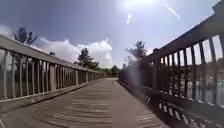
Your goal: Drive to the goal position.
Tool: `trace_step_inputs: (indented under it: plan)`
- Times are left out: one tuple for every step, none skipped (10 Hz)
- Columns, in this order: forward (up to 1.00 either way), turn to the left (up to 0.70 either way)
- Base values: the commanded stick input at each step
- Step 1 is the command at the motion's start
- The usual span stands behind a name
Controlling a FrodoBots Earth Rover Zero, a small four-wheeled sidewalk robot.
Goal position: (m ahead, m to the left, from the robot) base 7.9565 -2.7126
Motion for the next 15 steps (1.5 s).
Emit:
trace_step_inputs:
  plan:
    - [0.45, 0.10]
    - [0.45, 0.25]
    - [0.45, 0.27]
    - [0.45, 0.16]
    - [0.45, 0.02]
    - [0.45, 0.02]
    - [0.45, 0.04]
    - [0.45, 0.20]
    - [0.45, 0.27]
    - [0.45, 0.09]
    - [0.45, 0.02]
    - [0.45, 0.02]
    - [0.45, 0.03]
    - [0.45, 0.10]
    - [0.45, 0.21]
